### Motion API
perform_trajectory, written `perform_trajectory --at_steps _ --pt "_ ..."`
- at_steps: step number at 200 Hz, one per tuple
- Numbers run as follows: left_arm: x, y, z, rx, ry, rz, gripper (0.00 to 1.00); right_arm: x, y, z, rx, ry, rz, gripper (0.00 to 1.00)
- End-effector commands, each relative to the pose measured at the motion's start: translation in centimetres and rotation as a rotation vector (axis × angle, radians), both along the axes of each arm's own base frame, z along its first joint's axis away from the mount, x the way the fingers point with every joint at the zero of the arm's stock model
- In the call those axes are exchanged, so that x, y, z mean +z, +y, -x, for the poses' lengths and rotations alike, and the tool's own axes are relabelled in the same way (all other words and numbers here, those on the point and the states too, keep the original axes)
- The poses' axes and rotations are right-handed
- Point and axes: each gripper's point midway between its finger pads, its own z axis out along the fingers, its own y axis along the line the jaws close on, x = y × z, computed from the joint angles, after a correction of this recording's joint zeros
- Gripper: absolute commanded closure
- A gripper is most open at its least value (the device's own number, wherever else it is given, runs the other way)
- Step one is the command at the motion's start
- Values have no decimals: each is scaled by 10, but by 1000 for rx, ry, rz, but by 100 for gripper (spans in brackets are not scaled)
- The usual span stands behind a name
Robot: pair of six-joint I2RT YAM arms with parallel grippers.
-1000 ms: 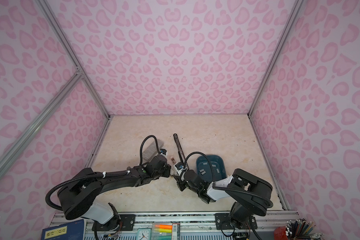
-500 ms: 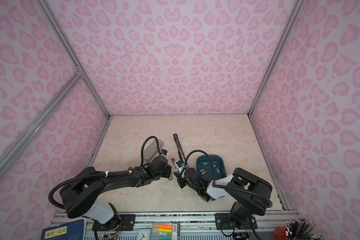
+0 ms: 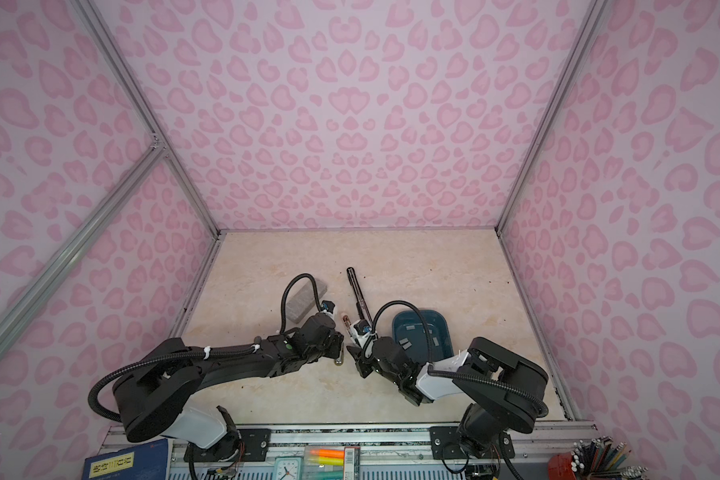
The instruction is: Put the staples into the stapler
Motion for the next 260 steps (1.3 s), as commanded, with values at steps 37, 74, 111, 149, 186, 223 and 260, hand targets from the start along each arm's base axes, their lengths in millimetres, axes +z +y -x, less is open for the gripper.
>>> perform_trajectory --at_steps 37,74,111,149,186,223,260 --pt "7 11 11 24 -31 -31 63 2 22 9 67 -8 -13 64" --pt "4 13 22 18 -39 -60 72 2 21 9 64 -6 -20 64" --pt "3 21 29 36 -49 -81 74 4 13 9 38 -24 -29 64" --pt "0 17 35 22 -46 -82 77 7 0 7 -15 -44 -34 64" --pt "-3 14 36 22 -52 -103 80 5 -8 3 -52 -43 -28 64" --pt "-1 14 37 26 -59 -112 81 5 -8 3 -49 -46 -26 64" --pt "-4 13 42 18 -55 -116 81 6 -4 7 -17 -40 -39 64"
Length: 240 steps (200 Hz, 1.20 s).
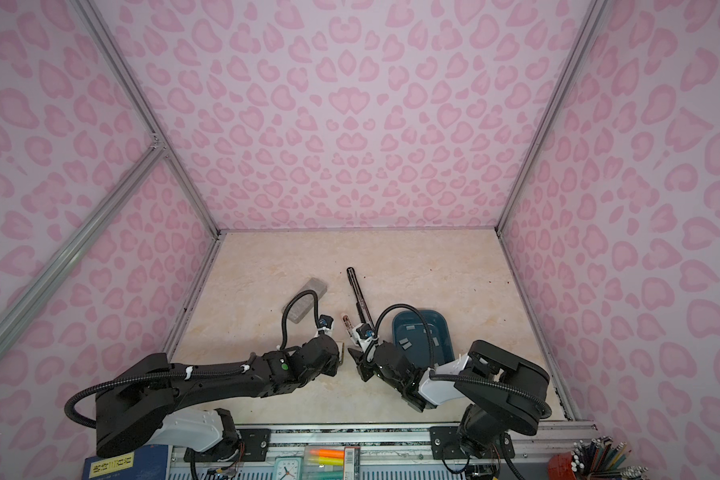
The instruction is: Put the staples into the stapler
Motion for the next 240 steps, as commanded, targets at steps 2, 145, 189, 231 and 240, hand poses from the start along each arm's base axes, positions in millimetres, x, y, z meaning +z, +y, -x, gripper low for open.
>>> perform_trajectory --at_steps 2,145,189,231,240 --pt "-4 4 3 10 11 -20 81 5 4 2 23 -10 -30 64" --pt "-24 6 13 17 28 -72 88 -8 26 6 87 47 0 60" --pt "-28 5 15 14 36 -58 88 -16 25 3 68 62 23 60" --pt "-32 4 19 1 50 -38 88 -25 25 1 51 85 39 60" --pt "-34 3 19 -1 52 -34 87 -26 25 1 49 87 41 60"
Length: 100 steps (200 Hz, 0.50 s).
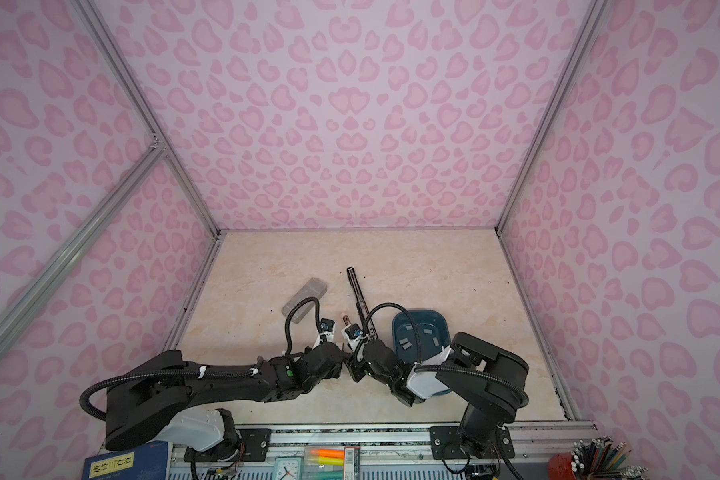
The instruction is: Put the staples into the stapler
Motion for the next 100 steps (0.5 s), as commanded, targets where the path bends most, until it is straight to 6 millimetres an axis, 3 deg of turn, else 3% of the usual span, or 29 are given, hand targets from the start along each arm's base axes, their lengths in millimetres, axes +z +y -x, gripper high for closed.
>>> perform_trajectory --at_steps 1,62,100 --pt "-22 9 17 -37 96 -52 87 -7 -3 -2 -24 20 18 60" --pt "-19 7 18 -42 93 -36 87 -7 -6 -2 -35 16 19 60" --pt "10 7 10 -37 30 -25 75 5 -16 -2 -56 -22 5 57"
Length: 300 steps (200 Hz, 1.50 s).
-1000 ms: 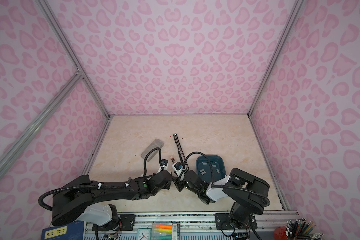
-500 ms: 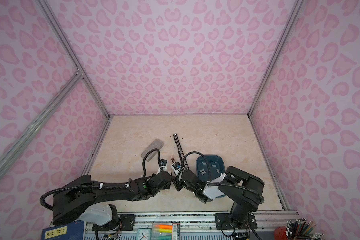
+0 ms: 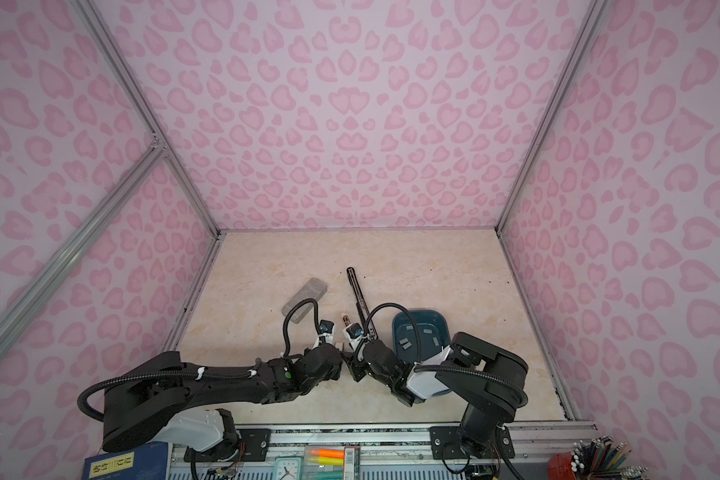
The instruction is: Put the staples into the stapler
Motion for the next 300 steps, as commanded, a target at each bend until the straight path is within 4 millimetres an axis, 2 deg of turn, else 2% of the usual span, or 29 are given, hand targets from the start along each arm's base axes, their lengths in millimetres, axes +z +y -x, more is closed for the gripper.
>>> perform_trajectory --at_steps 1,19,32,36,56,82,98,102,117,140,164,174,185,199,211,249,274,300 --pt "7 8 4 -14 11 -46 75 3 -10 0 -24 -21 10 57" --pt "27 10 -2 -4 -37 -43 66 8 -16 2 -29 -36 -3 53" --pt "44 12 -6 7 -73 -36 65 11 -18 6 -24 -40 -14 48" --pt "49 14 -7 12 -84 -35 60 12 -17 7 -19 -42 -17 46" --pt "78 28 -13 51 -141 -28 59 12 -10 17 7 -51 -15 34" --pt "127 57 -21 106 -236 36 52 4 8 26 29 -68 47 24" --pt "153 78 -25 137 -306 96 40 -5 16 25 9 -61 92 14" --pt "159 85 -25 149 -325 113 36 -8 17 23 -1 -56 102 9" --pt "170 113 -31 214 -370 148 26 -17 17 14 -50 -47 138 7" --pt "166 157 -40 335 -397 146 17 -26 10 1 -151 -43 194 9" --pt "141 192 -43 445 -380 97 14 -31 10 -2 -169 -36 208 13" --pt "128 208 -42 512 -380 47 14 -32 13 -3 -165 -32 215 18" --pt "115 223 -41 593 -370 -3 8 -35 15 -4 -162 -27 225 25" --pt "111 212 -45 538 -343 -4 10 -37 19 -5 -158 -24 240 38" --pt "106 202 -49 495 -316 -13 13 -39 21 -7 -155 -20 247 45" --pt "95 193 -55 463 -265 -40 13 -47 26 -4 -100 -25 291 52" --pt "97 195 -52 470 -276 -23 11 -46 33 -4 -57 -14 286 56" --pt "100 196 -48 465 -297 7 8 -48 42 -3 -17 5 279 65"
